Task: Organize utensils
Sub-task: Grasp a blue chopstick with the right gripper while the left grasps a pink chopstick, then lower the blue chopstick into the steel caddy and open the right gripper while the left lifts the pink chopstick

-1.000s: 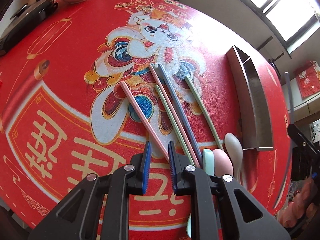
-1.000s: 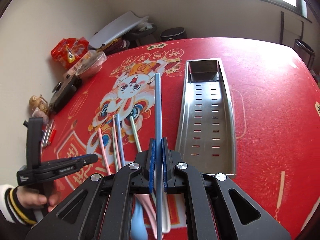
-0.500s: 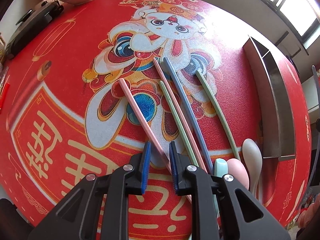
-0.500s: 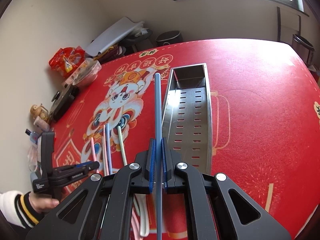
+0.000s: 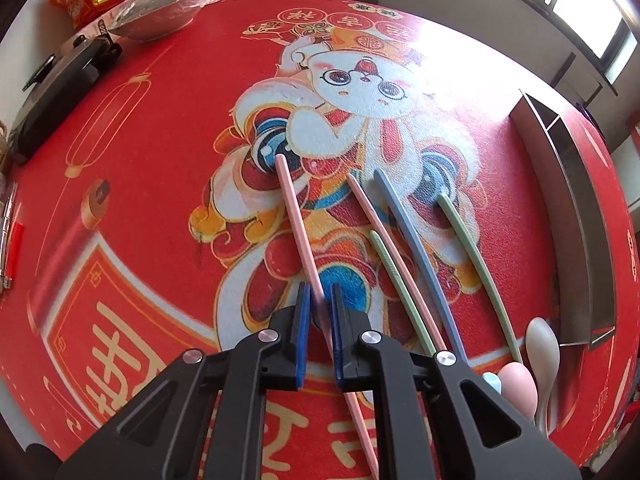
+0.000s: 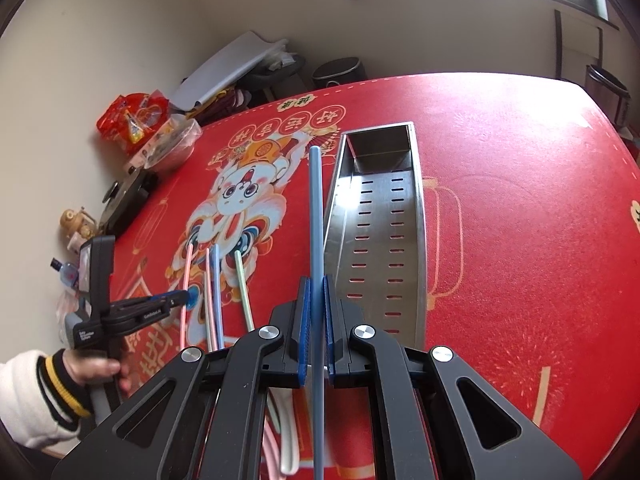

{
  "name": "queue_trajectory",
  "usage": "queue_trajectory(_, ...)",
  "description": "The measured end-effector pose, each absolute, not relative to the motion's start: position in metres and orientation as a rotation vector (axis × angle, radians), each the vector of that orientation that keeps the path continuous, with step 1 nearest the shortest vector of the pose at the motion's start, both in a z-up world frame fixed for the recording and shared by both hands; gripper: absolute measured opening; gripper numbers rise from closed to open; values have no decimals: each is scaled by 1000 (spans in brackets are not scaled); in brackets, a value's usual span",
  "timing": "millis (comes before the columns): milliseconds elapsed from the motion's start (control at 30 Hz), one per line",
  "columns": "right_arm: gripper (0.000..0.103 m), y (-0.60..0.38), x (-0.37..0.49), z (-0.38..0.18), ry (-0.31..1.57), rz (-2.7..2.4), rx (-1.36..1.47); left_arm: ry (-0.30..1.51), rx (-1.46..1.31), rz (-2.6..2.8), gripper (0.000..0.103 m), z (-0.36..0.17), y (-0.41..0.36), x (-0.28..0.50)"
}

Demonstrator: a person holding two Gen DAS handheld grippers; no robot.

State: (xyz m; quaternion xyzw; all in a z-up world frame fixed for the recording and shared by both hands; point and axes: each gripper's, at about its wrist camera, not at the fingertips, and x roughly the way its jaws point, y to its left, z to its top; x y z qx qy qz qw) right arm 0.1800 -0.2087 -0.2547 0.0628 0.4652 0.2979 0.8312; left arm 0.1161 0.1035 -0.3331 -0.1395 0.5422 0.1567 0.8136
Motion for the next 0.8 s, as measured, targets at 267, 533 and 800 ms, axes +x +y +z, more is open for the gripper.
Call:
queue_trajectory(267,6,-211,181,-254,986,618,148,1155,-311,309,10,-334,100,102)
queue_trajectory(533,6,-210,179,-256,994,617,141,1133,-296,354,11,-333,98,108)
queue_trajectory(800,6,-215,179,-258,999,602,148,1093,-268,379,11,-334,92,104)
